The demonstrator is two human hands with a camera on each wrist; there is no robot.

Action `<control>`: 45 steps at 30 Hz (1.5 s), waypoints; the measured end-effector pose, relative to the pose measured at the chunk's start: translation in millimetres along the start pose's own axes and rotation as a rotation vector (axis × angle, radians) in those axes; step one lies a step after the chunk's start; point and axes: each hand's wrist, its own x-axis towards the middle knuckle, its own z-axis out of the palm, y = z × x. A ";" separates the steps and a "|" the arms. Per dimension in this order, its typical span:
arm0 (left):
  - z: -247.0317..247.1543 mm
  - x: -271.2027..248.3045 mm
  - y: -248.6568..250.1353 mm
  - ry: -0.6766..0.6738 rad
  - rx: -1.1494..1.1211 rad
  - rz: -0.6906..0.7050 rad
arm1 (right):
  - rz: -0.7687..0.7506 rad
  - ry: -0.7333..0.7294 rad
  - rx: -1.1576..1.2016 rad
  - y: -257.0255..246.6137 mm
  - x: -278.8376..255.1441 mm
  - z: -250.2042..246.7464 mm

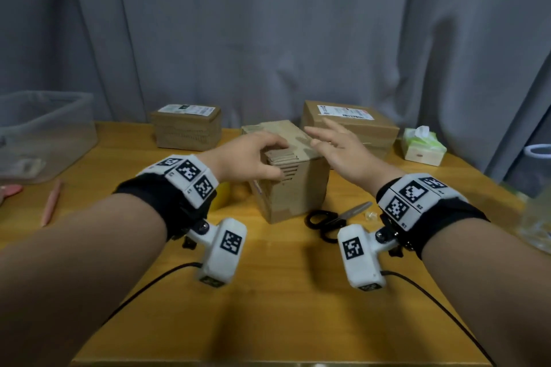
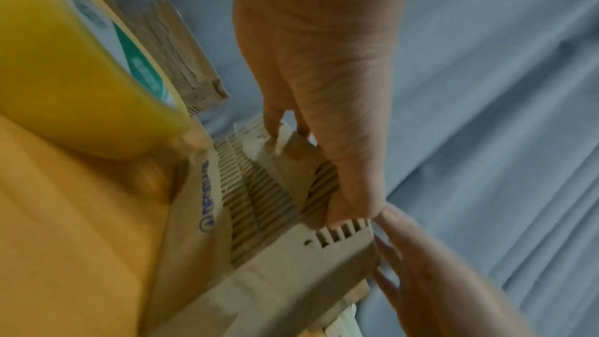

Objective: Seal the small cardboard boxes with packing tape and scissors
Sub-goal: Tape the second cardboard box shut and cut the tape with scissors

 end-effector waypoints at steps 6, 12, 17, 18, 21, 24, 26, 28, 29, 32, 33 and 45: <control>-11.4 -13.9 -13.3 0.164 -0.018 -0.118 | -0.070 -0.026 -0.038 -21.1 0.7 23.5; -5.1 -10.9 -5.0 0.205 0.028 -0.160 | 0.000 -0.001 -0.133 -38.2 -13.7 18.8; -0.7 -6.8 4.8 0.151 0.032 -0.148 | -0.018 0.072 -0.372 -52.7 -20.9 10.4; -1.6 -7.1 6.7 0.150 0.070 -0.127 | -0.027 0.077 -0.410 -54.0 -20.2 9.4; -7.9 -8.3 7.0 0.149 0.173 -0.078 | -0.045 0.031 -0.387 -54.2 -15.9 11.4; -13.8 -9.4 3.9 0.174 0.210 -0.051 | -0.010 -0.056 -0.230 -53.9 -16.3 21.5; -16.2 -8.5 3.6 0.183 0.212 -0.046 | -0.004 -0.062 -0.288 -54.0 -16.7 25.0; -17.5 -7.5 5.6 0.164 0.183 -0.074 | 0.002 -0.062 -0.314 -54.1 -15.5 24.7; -18.0 -5.8 6.7 0.146 0.173 -0.093 | 0.005 -0.064 -0.305 -53.8 -14.9 23.3; -21.7 0.2 11.9 0.050 0.219 -0.147 | 0.013 -0.052 -0.218 -52.1 -12.8 21.0; -23.0 1.5 14.3 0.008 0.246 -0.164 | 0.016 -0.050 -0.188 -52.3 -12.3 20.7; -10.2 -13.6 4.1 0.222 0.030 -0.068 | 0.055 -0.180 -0.425 -55.4 1.9 13.8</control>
